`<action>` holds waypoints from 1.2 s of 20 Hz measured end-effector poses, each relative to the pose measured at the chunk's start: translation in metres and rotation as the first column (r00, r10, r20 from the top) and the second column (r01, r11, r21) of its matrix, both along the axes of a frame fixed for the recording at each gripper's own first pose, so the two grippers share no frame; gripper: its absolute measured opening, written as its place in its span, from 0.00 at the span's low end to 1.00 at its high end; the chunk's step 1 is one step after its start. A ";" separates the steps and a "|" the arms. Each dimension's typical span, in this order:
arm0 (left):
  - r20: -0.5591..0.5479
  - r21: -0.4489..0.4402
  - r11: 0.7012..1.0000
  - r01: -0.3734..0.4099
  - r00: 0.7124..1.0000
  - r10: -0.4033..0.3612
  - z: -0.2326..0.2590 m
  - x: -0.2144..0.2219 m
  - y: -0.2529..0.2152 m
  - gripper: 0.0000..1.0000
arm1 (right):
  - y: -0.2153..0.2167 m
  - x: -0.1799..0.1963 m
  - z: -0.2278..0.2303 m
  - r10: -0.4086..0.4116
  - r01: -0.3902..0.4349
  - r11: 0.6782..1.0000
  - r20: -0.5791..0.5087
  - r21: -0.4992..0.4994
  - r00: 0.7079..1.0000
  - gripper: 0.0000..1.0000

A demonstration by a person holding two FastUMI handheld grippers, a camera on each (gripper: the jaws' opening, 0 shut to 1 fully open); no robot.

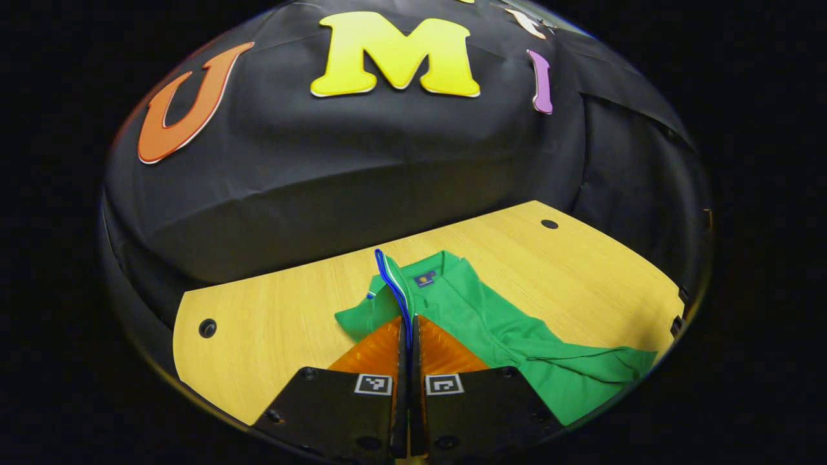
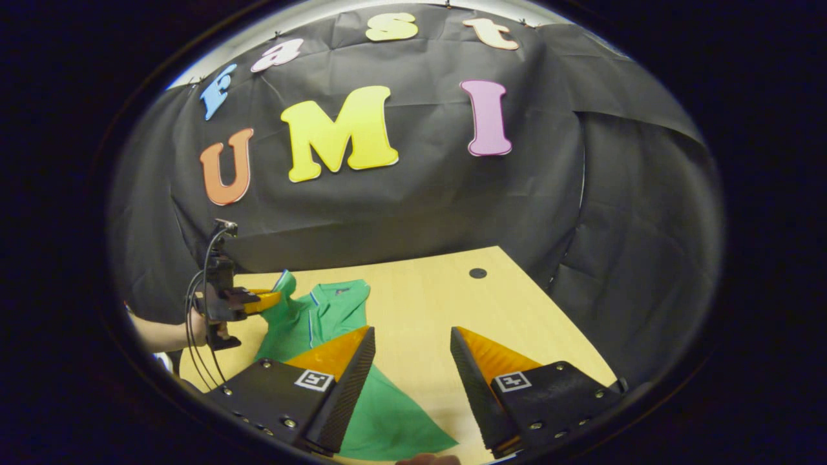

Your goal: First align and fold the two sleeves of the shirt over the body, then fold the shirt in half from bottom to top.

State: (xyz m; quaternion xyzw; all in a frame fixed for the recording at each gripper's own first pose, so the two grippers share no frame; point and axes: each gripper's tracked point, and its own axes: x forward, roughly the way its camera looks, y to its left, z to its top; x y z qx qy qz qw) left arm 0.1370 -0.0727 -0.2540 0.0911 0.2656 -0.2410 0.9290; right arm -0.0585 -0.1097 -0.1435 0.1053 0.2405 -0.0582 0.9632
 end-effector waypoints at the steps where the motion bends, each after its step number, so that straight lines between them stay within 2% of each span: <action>1: -0.010 0.010 1.000 0.015 1.000 -0.015 -0.006 -0.004 -0.007 0.05 | -0.003 -0.001 0.000 -0.006 0.006 1.000 0.002 -0.001 1.000 0.75; 4: -0.052 0.041 0.998 0.037 0.998 -0.035 -0.031 -0.010 -0.021 0.05 | -0.010 -0.006 -0.002 -0.016 0.016 1.000 0.000 -0.013 1.000 0.75; 6: -0.109 0.035 0.999 0.041 0.993 -0.037 -0.046 -0.019 -0.027 0.09 | -0.013 -0.007 -0.002 -0.019 0.019 1.000 0.005 -0.015 1.000 0.75; 7: -0.119 0.036 0.999 0.034 0.992 -0.030 -0.047 -0.023 -0.027 0.24 | -0.014 -0.008 -0.003 -0.022 0.022 1.000 0.003 -0.018 1.000 0.87; 8: -0.111 0.036 0.999 0.029 0.993 -0.024 -0.046 -0.027 -0.023 0.49 | -0.015 -0.007 -0.003 -0.022 0.022 1.000 0.002 -0.017 1.000 0.93; 10: -0.102 0.032 0.999 0.004 0.995 -0.001 -0.037 -0.034 -0.018 1.00 | -0.014 -0.006 -0.004 -0.021 0.021 1.000 0.001 -0.008 1.000 0.94; 15: -0.081 -0.013 0.994 -0.104 0.991 0.103 -0.018 -0.061 0.002 1.00 | 0.000 0.002 -0.008 0.031 -0.031 0.999 -0.003 -0.016 1.000 0.94; 19: -0.110 -0.052 0.987 -0.150 0.984 0.143 -0.003 -0.103 0.021 1.00 | 0.021 0.006 -0.027 0.152 -0.153 0.988 -0.055 -0.021 0.987 0.94; 21: -0.131 -0.045 0.988 -0.146 0.982 0.139 -0.004 -0.128 0.036 1.00 | 0.033 0.002 -0.041 0.248 -0.252 0.967 -0.093 -0.037 0.964 0.95; 24: -0.201 -0.025 0.988 -0.151 0.969 0.143 -0.014 -0.177 0.069 1.00 | 0.041 -0.012 -0.071 0.371 -0.388 0.918 -0.174 -0.078 0.912 0.94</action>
